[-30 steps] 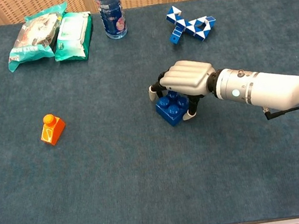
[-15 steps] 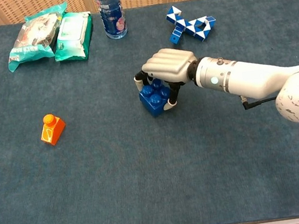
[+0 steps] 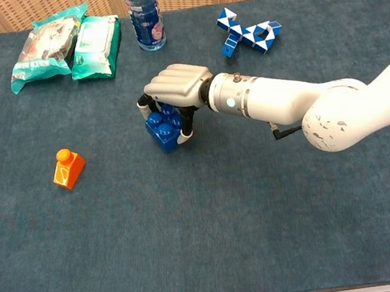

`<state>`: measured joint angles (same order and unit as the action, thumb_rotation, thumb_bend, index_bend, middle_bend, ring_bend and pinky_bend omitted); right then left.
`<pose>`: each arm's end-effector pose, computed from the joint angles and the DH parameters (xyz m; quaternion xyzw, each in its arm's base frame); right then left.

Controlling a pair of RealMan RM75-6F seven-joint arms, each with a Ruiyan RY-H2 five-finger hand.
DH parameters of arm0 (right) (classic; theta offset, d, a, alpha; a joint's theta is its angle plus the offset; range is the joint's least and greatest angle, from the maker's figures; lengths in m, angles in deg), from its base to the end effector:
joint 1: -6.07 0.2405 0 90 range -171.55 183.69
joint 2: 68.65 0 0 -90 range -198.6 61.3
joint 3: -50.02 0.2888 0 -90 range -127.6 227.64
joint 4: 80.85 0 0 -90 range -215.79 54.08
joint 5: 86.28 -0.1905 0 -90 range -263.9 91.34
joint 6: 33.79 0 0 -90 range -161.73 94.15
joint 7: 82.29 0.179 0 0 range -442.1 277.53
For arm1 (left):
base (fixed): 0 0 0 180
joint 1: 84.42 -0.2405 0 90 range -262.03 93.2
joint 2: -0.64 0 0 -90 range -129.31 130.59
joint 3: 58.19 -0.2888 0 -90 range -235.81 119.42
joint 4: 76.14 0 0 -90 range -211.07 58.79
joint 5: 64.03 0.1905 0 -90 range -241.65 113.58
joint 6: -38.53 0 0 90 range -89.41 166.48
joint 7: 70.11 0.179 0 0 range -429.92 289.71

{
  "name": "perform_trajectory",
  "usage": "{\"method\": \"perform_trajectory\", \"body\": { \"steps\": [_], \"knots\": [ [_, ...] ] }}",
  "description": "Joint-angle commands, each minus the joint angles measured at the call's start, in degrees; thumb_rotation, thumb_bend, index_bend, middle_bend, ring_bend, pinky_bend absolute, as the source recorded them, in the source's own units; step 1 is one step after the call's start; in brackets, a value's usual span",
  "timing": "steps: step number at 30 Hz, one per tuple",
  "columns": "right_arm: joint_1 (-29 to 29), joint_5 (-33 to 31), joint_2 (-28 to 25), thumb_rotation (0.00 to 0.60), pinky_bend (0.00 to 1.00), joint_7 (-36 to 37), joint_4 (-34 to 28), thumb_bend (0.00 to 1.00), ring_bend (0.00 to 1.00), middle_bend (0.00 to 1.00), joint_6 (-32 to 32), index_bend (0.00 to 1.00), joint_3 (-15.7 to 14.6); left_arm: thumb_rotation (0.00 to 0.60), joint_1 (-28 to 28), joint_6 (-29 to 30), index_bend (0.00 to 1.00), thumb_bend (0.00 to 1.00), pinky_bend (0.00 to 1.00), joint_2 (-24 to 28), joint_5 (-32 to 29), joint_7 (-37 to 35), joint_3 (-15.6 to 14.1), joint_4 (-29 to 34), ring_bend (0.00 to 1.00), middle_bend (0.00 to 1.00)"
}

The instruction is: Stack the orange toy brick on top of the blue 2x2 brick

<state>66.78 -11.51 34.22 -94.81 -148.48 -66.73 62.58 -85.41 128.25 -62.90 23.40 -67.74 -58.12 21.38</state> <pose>-0.0428 -0.3993 -0.1286 0.8751 -0.2686 0.3214 0.2421 -0.3312 0.1734 0.1910 -0.5682 -0.4143 -0.3832 0.5989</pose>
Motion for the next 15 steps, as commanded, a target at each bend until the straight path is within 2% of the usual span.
{"method": "perform_trajectory", "body": {
  "steps": [1,15],
  "knots": [
    [1.4,-1.6,1.3,0.600,0.30,-0.9,1.5,0.09,0.34,0.48,0.9,0.43,0.7,0.600,-0.1,0.0,0.11,0.15,0.09,0.0,0.1,0.0,-0.1,0.0,0.16,0.12],
    [6.8,-6.0,6.2,0.600,0.30,-1.5,8.3,0.09,0.35,0.48,3.9,0.43,2.0,0.600,-0.3,0.2,0.11,0.15,0.09,0.0,0.3,0.3,-0.2,-0.1,0.16,0.12]
  ]
}}
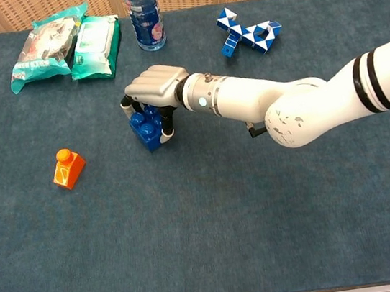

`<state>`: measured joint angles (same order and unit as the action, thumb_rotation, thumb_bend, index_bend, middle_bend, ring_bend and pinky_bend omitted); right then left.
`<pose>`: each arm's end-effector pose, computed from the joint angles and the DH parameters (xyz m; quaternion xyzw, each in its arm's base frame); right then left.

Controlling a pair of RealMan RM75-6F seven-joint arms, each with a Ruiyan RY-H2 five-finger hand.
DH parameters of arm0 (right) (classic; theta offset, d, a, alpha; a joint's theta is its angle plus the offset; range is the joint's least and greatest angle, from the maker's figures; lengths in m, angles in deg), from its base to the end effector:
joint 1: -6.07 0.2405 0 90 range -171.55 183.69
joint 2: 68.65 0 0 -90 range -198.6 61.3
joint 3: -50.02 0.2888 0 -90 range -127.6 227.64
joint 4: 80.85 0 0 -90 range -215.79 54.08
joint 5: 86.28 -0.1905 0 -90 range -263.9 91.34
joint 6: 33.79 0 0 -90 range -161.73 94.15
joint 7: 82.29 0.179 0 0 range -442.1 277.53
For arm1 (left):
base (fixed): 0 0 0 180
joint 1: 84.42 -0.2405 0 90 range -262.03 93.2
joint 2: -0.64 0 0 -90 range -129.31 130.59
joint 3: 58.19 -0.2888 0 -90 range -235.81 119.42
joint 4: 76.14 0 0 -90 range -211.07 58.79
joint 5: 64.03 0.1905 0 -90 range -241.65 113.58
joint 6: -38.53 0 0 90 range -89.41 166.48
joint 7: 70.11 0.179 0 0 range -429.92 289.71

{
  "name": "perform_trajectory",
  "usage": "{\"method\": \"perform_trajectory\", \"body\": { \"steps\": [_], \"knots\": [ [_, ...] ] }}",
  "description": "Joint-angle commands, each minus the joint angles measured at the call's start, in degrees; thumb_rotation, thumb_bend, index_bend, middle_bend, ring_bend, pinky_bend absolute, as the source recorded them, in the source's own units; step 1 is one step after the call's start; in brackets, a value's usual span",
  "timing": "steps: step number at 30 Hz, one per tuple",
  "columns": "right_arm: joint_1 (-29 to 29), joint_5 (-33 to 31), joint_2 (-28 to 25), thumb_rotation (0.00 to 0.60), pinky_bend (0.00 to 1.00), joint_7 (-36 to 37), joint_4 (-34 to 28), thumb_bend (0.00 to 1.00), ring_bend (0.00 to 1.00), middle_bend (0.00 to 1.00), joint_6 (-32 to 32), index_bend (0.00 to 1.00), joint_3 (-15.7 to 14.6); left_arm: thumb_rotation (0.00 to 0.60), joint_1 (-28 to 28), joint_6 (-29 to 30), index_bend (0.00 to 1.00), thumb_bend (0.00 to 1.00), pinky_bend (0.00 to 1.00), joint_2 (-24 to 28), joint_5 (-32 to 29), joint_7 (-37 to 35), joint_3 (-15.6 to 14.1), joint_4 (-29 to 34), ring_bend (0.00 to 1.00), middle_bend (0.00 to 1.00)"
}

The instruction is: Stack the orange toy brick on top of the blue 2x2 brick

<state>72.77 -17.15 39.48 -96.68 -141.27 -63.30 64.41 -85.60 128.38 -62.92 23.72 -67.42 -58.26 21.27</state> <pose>-0.0131 -0.4115 -0.1545 0.8783 -0.2706 0.3086 0.2451 -0.3312 0.1718 0.1907 -0.5706 -0.4121 -0.3812 0.5994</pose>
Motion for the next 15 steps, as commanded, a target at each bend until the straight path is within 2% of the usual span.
{"method": "perform_trajectory", "body": {
  "steps": [1,15],
  "knots": [
    [1.1,-0.4,1.2,0.600,0.30,0.5,1.4,0.09,0.35,0.48,0.5,0.43,0.1,0.600,-0.1,0.1,0.11,0.15,0.09,0.0,-0.1,-0.1,0.0,0.0,0.16,0.12],
    [3.1,-1.2,3.1,0.600,0.30,1.5,2.9,0.09,0.35,0.47,0.4,0.43,0.0,0.600,-0.4,0.1,0.11,0.15,0.09,0.3,-0.3,-0.7,-0.1,-0.5,0.16,0.12]
  ]
}}
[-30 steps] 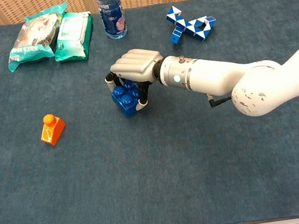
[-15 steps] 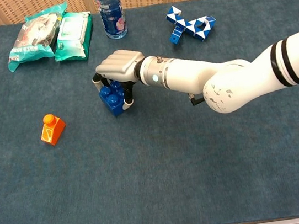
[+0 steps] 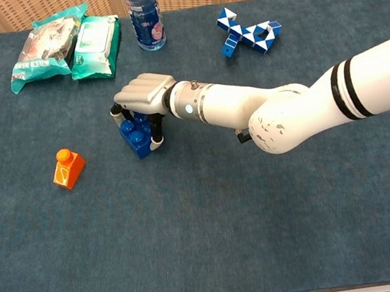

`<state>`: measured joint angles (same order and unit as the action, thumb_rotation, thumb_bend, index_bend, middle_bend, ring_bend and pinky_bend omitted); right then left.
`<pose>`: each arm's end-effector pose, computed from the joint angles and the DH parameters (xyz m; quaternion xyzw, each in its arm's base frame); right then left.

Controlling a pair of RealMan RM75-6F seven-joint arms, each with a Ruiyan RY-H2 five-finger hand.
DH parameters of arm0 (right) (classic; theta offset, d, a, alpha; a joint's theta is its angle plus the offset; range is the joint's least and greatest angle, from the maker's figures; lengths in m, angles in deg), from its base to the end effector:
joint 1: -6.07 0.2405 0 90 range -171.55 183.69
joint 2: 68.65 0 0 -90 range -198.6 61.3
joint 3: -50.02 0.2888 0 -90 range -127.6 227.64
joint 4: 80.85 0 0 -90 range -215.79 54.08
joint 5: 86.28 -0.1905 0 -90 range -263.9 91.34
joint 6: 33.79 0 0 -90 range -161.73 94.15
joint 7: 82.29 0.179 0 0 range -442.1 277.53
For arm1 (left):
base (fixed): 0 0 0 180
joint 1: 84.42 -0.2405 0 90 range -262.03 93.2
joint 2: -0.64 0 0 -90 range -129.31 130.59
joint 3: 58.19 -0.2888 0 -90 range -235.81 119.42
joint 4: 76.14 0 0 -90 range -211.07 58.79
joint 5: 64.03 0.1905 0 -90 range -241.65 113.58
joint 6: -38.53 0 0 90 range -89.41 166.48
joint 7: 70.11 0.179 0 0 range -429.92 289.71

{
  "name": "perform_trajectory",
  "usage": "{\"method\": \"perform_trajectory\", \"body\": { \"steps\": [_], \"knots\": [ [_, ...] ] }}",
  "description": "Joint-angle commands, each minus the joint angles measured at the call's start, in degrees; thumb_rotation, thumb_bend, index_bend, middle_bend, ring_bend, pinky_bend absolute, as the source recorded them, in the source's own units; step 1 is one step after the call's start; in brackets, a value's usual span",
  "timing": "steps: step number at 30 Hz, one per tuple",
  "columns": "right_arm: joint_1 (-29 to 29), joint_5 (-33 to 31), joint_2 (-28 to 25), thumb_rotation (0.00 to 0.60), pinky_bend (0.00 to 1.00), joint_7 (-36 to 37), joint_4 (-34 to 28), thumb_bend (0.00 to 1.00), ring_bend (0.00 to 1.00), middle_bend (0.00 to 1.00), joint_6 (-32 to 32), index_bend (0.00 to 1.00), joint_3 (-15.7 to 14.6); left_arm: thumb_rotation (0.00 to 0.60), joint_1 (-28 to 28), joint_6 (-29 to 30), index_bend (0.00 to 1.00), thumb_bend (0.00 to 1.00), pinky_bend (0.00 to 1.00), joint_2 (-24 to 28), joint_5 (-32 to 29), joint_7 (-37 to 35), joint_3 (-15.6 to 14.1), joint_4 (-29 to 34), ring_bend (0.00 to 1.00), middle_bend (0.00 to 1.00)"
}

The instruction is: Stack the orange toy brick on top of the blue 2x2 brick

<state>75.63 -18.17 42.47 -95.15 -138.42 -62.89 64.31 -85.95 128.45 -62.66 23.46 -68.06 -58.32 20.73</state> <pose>0.0045 -0.4067 -0.1708 0.8798 -0.2746 0.3109 0.2322 -0.3349 0.1695 0.1931 -0.5684 -0.4138 -0.3777 0.6026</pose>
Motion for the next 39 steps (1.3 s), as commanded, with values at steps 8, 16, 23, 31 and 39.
{"method": "perform_trajectory", "body": {
  "steps": [8,16,23,31,39],
  "knots": [
    [1.6,-2.0,0.0,0.600,0.31,-0.8,-0.8,0.09,0.29,0.38,1.7,0.39,-0.2,0.600,-0.1,0.1,0.11,0.15,0.09,0.0,0.1,-0.3,0.1,-0.1,0.16,0.12],
    [0.3,-2.1,-4.9,0.600,0.23,-1.3,-7.1,0.08,0.15,0.21,-0.9,0.11,-0.7,0.600,0.9,-1.1,0.11,0.15,0.09,0.7,0.3,-1.9,0.4,-0.4,0.16,0.12],
    [-3.8,-1.2,-13.7,0.600,0.23,-2.4,-16.5,0.08,0.15,0.20,-7.4,0.11,-1.1,0.600,3.2,-3.6,0.11,0.15,0.09,1.6,2.0,-4.1,0.5,-1.4,0.16,0.12],
    [-10.5,-0.2,-26.2,0.600,0.23,-4.4,-26.4,0.08,0.15,0.20,-15.6,0.11,-3.1,0.600,8.1,-7.3,0.15,0.15,0.09,1.6,5.9,-9.6,1.1,-5.3,0.17,0.15],
    [-16.0,0.0,-36.1,0.600,0.23,-6.0,-32.2,0.08,0.15,0.22,-19.8,0.11,-5.8,0.600,15.9,-15.2,0.25,0.33,0.09,2.4,11.5,-20.3,-0.4,-9.7,0.17,0.20]
  ]
}}
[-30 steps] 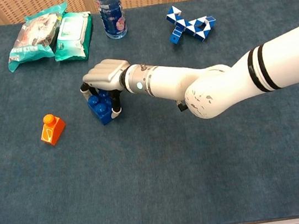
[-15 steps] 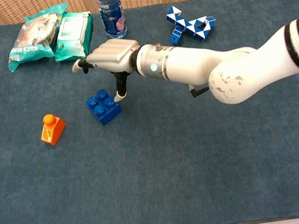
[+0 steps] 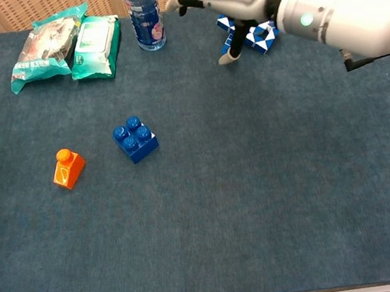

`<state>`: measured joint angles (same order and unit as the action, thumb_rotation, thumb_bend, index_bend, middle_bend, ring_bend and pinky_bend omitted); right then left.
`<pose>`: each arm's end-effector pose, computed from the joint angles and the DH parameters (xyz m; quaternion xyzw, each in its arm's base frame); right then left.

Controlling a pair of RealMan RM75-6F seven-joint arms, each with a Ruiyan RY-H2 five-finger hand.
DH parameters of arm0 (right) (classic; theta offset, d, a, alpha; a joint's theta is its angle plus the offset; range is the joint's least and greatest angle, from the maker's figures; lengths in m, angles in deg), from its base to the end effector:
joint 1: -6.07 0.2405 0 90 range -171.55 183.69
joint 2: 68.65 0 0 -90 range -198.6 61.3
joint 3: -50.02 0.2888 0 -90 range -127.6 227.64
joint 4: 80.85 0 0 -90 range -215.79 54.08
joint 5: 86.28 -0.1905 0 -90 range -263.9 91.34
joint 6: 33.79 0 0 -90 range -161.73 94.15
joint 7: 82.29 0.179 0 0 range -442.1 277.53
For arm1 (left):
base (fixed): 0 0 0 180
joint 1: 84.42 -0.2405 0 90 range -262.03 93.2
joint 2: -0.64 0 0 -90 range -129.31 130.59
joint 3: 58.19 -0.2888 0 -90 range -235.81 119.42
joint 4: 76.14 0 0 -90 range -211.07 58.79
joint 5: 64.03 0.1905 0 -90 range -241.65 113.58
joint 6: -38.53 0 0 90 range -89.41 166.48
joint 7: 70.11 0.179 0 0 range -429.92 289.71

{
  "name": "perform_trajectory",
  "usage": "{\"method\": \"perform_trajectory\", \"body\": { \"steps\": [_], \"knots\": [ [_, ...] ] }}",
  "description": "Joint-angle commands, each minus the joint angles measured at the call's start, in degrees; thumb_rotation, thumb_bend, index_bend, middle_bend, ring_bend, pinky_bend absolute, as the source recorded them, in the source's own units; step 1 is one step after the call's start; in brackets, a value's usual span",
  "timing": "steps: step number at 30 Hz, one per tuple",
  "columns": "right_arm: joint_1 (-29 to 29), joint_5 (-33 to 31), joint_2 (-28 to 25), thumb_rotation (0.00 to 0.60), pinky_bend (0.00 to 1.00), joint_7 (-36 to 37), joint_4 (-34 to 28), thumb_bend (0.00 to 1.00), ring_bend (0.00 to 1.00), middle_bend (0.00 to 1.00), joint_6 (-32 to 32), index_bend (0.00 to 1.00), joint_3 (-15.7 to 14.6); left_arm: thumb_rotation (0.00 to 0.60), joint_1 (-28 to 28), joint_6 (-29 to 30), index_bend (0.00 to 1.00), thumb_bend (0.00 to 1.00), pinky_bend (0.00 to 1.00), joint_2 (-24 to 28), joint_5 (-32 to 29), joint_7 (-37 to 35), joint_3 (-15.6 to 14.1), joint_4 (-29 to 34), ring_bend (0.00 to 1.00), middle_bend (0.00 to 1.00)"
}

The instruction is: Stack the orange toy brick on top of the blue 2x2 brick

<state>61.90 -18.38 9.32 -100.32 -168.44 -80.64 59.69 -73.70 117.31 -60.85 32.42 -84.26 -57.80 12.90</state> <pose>-0.0844 -0.4297 0.0341 0.8232 -0.2430 0.3595 0.3661 -0.3081 0.2375 0.1735 -0.6649 -0.4085 -0.4224 0.4612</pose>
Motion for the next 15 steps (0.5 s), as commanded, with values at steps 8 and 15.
{"method": "perform_trajectory", "body": {
  "steps": [8,15],
  "knots": [
    [-6.4,2.0,-9.1,0.600,0.23,-0.6,-6.4,0.08,0.15,0.24,-5.9,0.11,-2.6,0.600,10.7,-10.9,0.28,0.72,0.09,-1.2,5.3,-8.5,-2.0,-6.0,0.16,0.26],
    [-9.4,2.6,-12.2,0.600,0.23,0.4,-8.0,0.08,0.15,0.24,-8.6,0.11,-2.7,0.376,15.4,-15.5,0.31,0.69,0.07,-2.2,5.7,-11.8,-3.0,-6.8,0.12,0.28]
  ]
}}
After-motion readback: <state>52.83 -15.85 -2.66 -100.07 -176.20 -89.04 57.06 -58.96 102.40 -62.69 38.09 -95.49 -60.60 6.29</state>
